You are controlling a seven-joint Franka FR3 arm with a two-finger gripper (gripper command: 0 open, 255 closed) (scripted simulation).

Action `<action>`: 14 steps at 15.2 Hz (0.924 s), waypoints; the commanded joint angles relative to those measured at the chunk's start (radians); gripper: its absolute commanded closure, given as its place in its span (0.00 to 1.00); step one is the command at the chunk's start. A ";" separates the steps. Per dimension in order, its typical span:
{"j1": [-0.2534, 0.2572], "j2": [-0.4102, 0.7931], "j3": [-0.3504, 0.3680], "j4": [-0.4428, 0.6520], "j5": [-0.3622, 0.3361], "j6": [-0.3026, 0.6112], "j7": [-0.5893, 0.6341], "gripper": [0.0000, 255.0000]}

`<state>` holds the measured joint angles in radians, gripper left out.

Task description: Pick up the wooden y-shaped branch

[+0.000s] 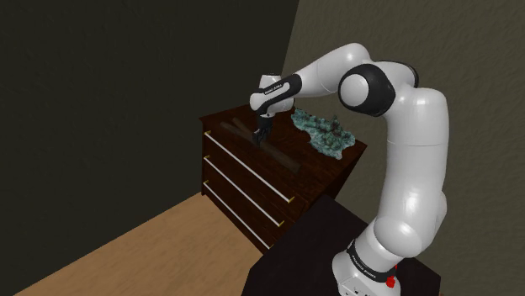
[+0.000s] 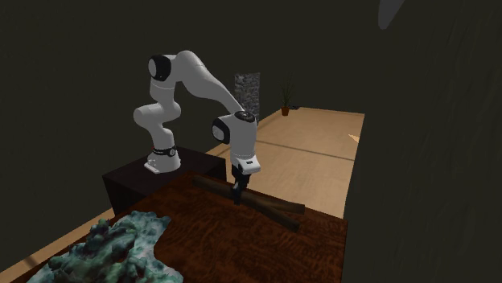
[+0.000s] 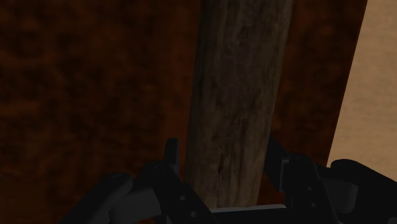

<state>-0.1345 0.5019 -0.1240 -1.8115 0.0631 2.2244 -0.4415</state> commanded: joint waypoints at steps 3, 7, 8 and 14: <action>0.000 0.001 0.000 0.000 0.000 0.001 0.000 1.00; 0.000 0.004 0.000 0.005 0.000 0.000 0.000 1.00; 0.001 -0.004 -0.001 0.006 -0.001 -0.010 0.001 1.00; 0.003 -0.051 -0.005 0.022 -0.008 -0.072 0.005 1.00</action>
<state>-0.1306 0.4568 -0.1278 -1.7972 0.0558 2.1643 -0.4358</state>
